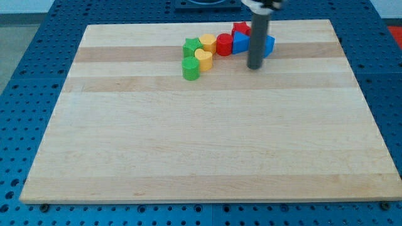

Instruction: Move the blue cube towards the group of blocks

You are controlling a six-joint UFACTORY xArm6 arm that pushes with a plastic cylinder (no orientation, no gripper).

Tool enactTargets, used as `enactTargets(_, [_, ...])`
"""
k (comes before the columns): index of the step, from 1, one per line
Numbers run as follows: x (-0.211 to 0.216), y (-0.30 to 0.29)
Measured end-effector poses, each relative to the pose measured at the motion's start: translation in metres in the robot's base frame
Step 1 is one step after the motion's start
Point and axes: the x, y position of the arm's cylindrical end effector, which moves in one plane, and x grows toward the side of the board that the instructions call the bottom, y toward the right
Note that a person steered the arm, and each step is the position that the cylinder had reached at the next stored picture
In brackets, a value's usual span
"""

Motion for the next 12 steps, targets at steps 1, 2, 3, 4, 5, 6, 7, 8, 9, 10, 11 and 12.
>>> enactTargets(1, [0.041, 0.056])
enactTargets(2, [-0.047, 0.067])
enactTargets(3, [-0.078, 0.064])
enactTargets(4, [-0.081, 0.061])
enactTargets(5, [-0.08, 0.06])
enactTargets(6, [-0.082, 0.037])
enactTargets(7, [-0.084, 0.016])
enactTargets(8, [-0.079, 0.004])
enactTargets(9, [-0.076, -0.006])
enactTargets(10, [-0.072, -0.014])
enactTargets(11, [-0.067, -0.025])
enactTargets(12, [-0.061, -0.034])
